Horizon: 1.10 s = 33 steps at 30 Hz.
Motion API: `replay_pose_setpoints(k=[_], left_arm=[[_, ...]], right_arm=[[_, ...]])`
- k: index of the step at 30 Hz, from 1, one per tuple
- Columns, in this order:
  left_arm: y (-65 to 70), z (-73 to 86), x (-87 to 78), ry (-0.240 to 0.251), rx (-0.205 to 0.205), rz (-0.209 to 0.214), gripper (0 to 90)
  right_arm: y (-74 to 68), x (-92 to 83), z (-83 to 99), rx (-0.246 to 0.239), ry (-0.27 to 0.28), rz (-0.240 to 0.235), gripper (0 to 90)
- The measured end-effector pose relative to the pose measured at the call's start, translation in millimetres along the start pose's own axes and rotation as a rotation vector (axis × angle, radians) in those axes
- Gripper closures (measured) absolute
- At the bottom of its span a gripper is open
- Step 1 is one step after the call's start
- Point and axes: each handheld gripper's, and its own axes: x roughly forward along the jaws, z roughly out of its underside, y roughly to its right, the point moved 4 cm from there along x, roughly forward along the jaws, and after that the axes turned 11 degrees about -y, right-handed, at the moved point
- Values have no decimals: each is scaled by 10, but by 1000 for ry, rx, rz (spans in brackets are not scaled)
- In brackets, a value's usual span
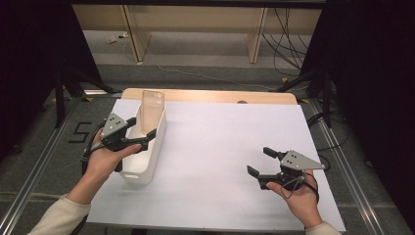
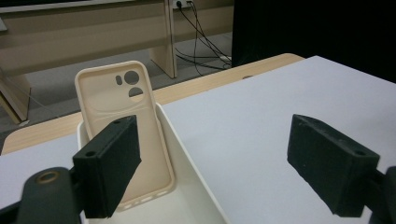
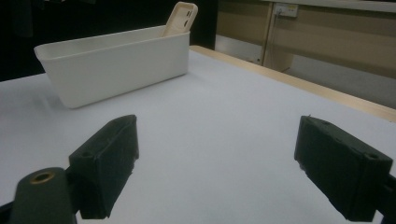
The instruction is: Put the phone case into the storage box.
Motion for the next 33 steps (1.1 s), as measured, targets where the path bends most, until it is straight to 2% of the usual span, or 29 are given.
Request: replay_pose_setpoints(k=[6,7,9,12,13,23,33], left_arm=[[37,14,-7,4,7,11,169],[40,16,-7,4,7,12,169],[42,19,-6,4,9,12,169],[45,26,-5,3,11,14,169],[48,29,-7,3,11,15,169],[79,75,-36,9,25,34,171],[106,127,-45,21,39,62,171]], right_arm=[[-1,1,0,0,0,0,150],[13,5,-7,-16,12,8,150],[14,5,-5,-16,10,9,151],[14,5,-4,-16,11,12,151],[-1,0,1,1,-1,-1,151],[-5,-4,-2,7,-1,0,150],[-2,2,-1,-3,2,5,150]])
